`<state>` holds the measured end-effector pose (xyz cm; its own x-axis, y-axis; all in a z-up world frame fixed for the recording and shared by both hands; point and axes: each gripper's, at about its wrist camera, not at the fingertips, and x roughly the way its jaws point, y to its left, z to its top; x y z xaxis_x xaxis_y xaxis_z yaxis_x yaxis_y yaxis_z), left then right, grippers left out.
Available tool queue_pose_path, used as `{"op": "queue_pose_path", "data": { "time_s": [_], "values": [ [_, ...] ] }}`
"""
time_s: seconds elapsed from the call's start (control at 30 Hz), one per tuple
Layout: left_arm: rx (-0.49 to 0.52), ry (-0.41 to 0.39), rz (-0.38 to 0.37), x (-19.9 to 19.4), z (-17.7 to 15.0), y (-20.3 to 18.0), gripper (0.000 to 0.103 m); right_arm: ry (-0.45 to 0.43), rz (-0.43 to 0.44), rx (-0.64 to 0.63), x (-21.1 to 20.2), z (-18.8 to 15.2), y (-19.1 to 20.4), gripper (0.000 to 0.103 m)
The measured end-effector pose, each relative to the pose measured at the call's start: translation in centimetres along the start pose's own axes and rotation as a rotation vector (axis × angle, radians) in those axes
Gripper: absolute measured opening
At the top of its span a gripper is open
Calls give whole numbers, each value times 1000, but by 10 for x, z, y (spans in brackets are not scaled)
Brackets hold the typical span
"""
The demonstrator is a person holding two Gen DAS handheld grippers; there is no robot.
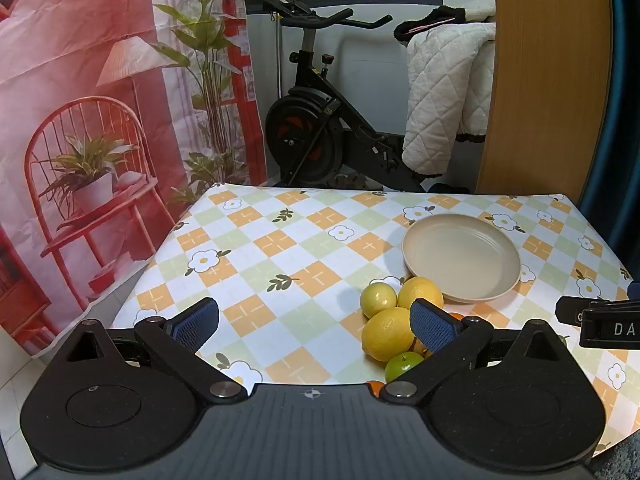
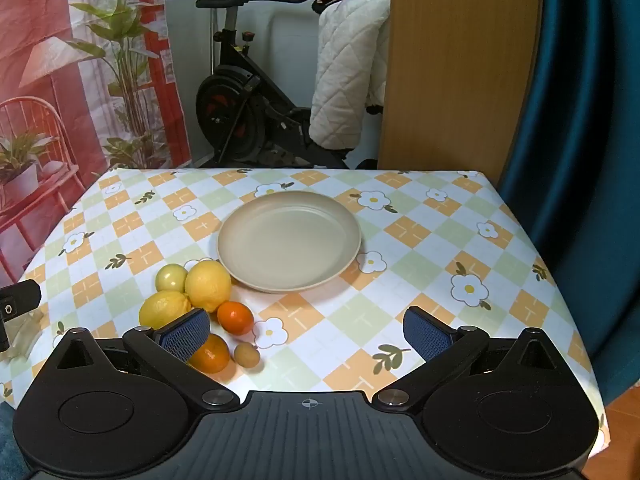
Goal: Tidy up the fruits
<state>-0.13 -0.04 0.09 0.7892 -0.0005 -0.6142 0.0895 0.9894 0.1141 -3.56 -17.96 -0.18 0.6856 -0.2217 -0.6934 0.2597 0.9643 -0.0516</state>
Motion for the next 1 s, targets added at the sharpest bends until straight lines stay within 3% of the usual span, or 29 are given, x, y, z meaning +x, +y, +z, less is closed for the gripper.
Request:
{"op": "queue_pose_path", "data": {
  "time_s": [1.0],
  "values": [
    [-3, 5, -4, 1, -2, 0, 103, 1, 2, 1, 0, 0, 1, 103]
  ]
}}
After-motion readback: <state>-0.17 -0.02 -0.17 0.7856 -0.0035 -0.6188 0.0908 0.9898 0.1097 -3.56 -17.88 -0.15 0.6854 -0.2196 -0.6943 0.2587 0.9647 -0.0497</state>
